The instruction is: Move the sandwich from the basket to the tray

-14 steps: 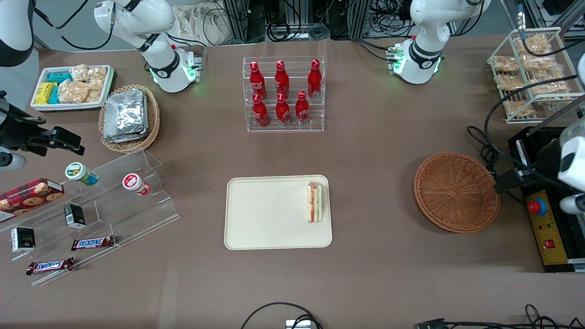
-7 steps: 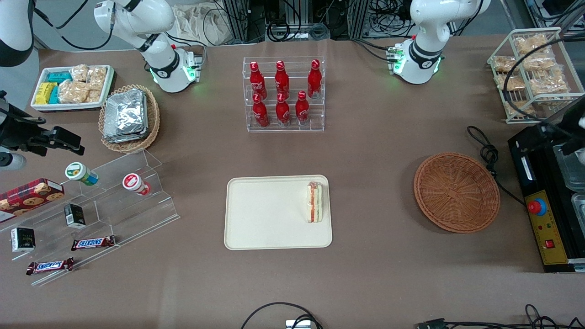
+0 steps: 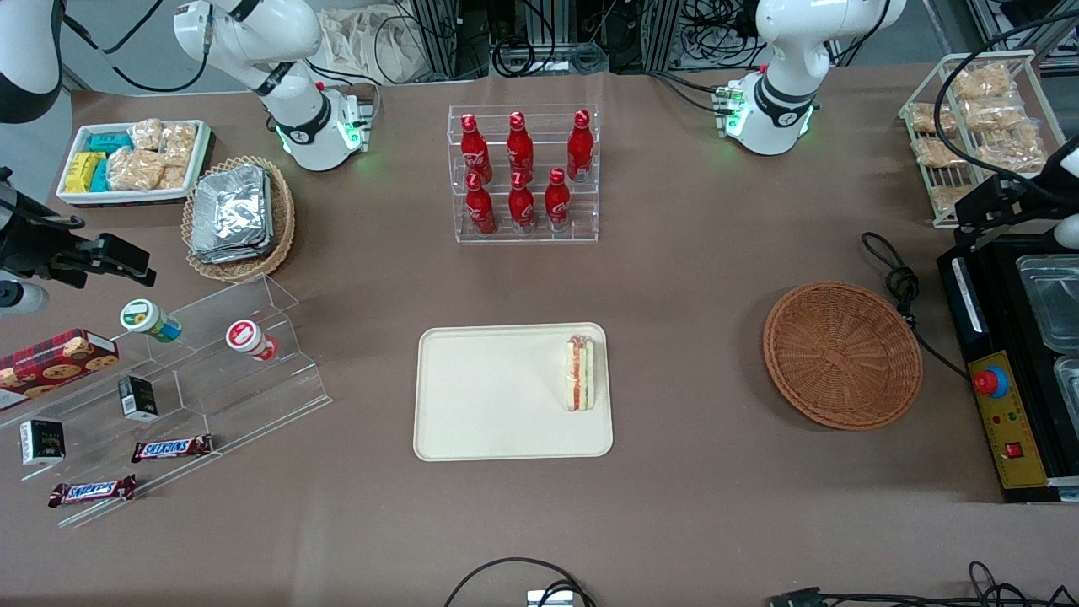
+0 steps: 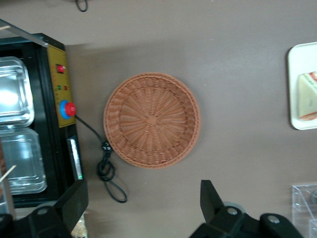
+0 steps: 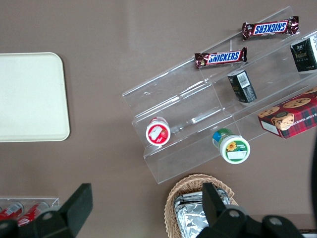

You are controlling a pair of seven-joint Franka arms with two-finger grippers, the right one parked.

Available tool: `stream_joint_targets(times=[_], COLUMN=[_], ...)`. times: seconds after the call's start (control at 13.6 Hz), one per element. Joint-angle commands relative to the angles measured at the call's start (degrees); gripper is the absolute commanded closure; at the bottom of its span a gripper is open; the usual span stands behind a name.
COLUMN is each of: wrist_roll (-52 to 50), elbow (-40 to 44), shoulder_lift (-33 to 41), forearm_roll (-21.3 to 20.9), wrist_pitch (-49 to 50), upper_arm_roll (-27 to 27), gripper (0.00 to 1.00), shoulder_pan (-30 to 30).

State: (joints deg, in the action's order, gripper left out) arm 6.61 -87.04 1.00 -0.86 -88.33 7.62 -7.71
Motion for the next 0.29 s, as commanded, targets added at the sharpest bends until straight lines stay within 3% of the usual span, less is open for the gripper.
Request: stream_joint_targets(times=[0.0, 0.22], wrist_roll=[1.1, 0.9], elbow=[-2.0, -2.0], shoulder_lift=[2.2, 1.9], forearm_roll=[1.8, 3.0], wrist_pitch=[0.2, 1.0], upper_arm_roll=[-0.8, -0.8], gripper=[0.00, 0.00], shoulder_pan=[0.4, 0.3])
